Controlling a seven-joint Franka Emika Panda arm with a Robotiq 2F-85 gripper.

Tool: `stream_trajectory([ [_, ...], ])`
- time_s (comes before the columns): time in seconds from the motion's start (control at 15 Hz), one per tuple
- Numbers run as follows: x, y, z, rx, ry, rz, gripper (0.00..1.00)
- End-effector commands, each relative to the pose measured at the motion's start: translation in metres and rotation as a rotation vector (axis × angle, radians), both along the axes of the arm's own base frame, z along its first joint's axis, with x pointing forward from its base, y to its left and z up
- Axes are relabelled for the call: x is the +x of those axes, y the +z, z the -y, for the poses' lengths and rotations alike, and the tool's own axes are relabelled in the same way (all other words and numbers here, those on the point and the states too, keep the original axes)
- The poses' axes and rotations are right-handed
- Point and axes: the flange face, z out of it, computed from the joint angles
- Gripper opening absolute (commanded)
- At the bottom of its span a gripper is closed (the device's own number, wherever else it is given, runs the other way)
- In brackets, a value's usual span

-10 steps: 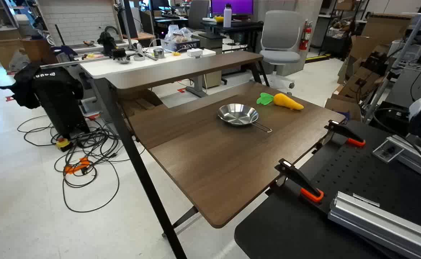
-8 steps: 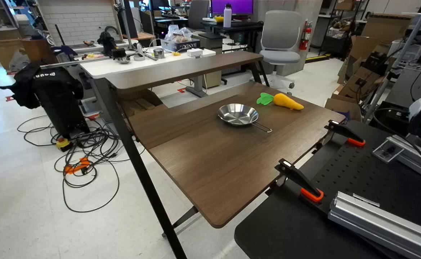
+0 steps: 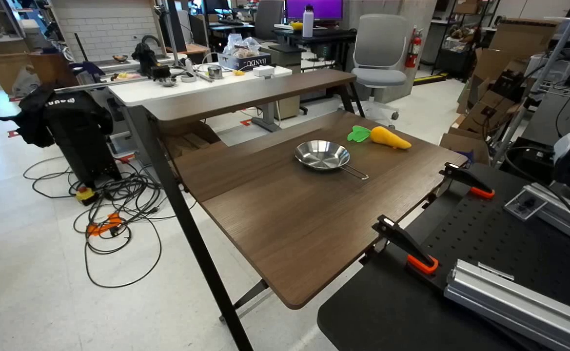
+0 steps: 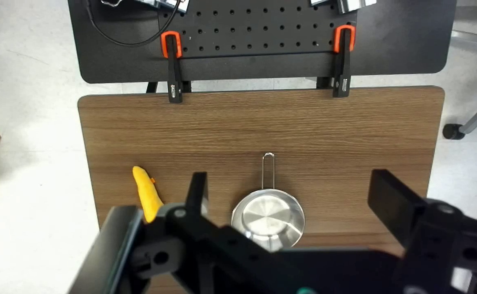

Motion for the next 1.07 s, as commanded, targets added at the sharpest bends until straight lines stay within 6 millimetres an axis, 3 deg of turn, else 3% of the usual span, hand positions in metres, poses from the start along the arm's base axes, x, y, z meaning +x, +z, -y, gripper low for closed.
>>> stream_trajectory([
  [0.0,0.0,-0.022,0.007,0.007,-0.006,-0.031,1.0],
  [0.47,0.01,-0.074,0.035,-0.01,-0.039,-0.022,1.0],
  [1.0,0.045,-0.139,0.082,-0.007,-0.059,-0.022,1.0],
])
